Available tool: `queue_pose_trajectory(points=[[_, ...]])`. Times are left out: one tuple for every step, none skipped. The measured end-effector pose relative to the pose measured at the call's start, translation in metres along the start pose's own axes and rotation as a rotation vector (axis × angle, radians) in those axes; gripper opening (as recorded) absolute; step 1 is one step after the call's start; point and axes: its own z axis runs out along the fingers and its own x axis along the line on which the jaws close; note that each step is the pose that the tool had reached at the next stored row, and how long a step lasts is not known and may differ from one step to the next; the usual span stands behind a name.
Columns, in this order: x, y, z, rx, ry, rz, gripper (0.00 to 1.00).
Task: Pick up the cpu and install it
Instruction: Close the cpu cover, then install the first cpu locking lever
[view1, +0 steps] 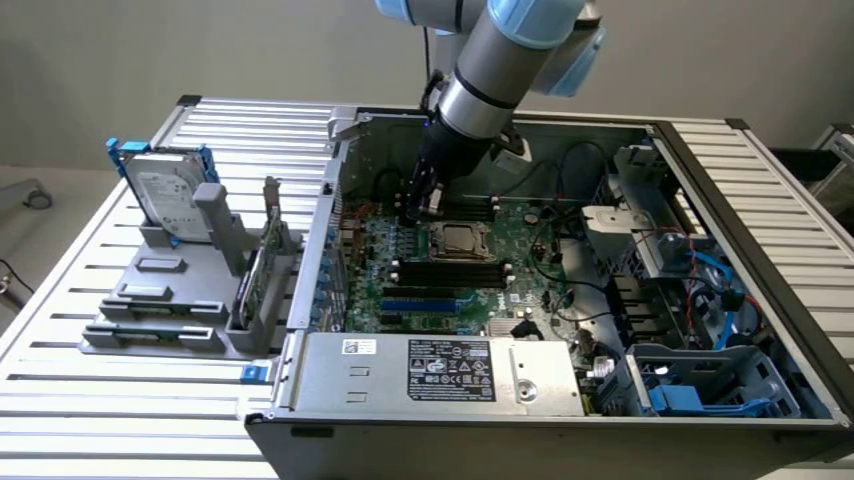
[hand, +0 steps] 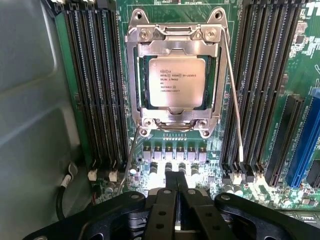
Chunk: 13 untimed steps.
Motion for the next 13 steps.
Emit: queue_pose_trajectory(points=[[0.0001, 0.0, 0.0, -0.0001, 0.0002, 0.0, 0.11], [0.0001, 0.0, -0.0002, 0.0, 0.0001, 0.0, 0.11], [0.0001, -0.0001, -0.0003, 0.0, 0.0002, 0.0, 0.11], [0.0001, -0.0002, -0.0004, 0.0001, 0.0001, 0.0, 0.11], [0.0001, -0.0002, -0.0006, 0.0, 0.0001, 0.0, 0.11], [0.0001, -0.0003, -0.001, 0.0001, 0.0001, 0.0, 0.11], [0.0001, -0.0004, -0.0011, 0.0, 0.0001, 0.0, 0.11], [0.0001, -0.0004, -0.0012, 0.0, 0.0001, 0.0, 0.11], [0.0001, -0.0005, -0.0012, 0.0001, 0.0001, 0.0, 0.11], [0.0001, -0.0005, -0.0014, 0.0, 0.0001, 0.0, 0.11], [0.0001, -0.0005, -0.0015, 0.0, 0.0001, 0.0, 0.11], [0.0001, -0.0006, -0.0016, 0.0001, 0.0001, 0.0, 0.11], [0.0001, -0.0006, -0.0016, 0.0, 0.0001, 0.0, 0.11]])
